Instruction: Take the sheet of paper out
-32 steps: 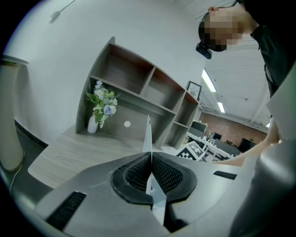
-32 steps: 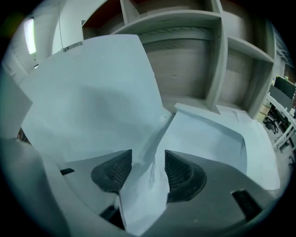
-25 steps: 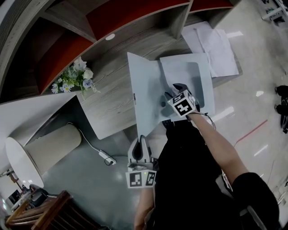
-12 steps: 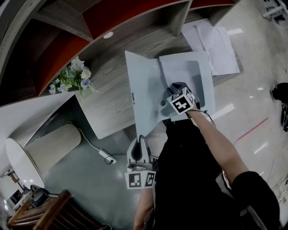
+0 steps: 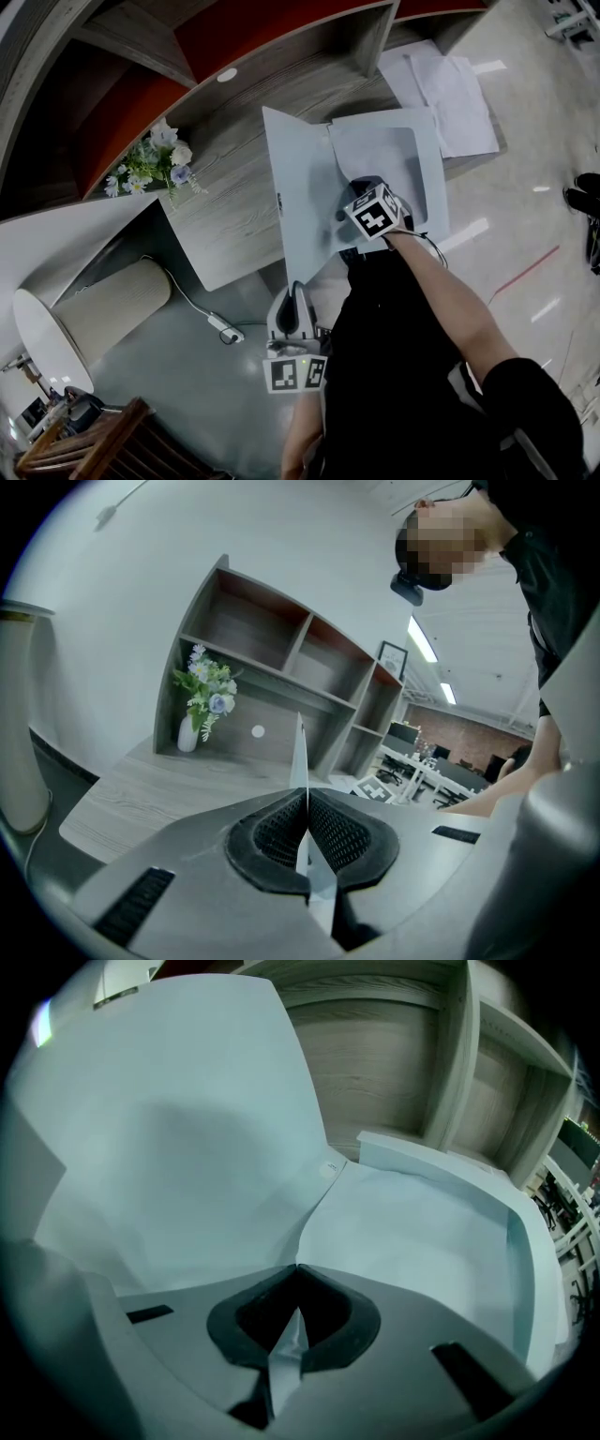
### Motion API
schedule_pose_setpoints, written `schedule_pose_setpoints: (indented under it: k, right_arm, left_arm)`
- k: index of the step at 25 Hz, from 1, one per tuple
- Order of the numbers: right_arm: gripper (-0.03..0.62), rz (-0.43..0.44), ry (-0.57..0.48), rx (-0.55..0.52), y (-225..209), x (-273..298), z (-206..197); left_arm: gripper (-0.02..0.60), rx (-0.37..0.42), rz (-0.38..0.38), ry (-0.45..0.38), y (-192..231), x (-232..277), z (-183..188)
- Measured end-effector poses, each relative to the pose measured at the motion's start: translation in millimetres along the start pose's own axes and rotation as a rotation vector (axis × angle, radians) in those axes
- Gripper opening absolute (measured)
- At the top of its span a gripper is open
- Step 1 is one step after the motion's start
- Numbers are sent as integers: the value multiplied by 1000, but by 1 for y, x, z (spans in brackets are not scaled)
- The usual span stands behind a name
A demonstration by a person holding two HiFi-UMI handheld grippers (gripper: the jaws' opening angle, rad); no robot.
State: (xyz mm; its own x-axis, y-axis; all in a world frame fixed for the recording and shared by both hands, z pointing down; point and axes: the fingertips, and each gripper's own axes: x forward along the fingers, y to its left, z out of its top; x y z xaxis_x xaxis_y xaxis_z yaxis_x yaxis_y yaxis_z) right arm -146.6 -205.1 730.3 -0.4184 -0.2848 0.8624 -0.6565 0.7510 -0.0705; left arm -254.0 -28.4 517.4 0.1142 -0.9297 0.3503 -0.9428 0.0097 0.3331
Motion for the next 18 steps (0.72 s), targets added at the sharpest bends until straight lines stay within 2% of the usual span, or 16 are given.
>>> schedule_pose_setpoints:
  k: [8,12,18]
  right_arm:
    - [14,39,-35,17,13,-13,7]
    - [14,91,-121,75,28,-31,23]
    - [14,112,-253,125,38,-69,50]
  left_arm:
    - [15,-1,-8,-2,0,0,-1]
    - [15,3,-13,-2,-1,0,-1]
    - [15,31,-32,-18,-3,1,0]
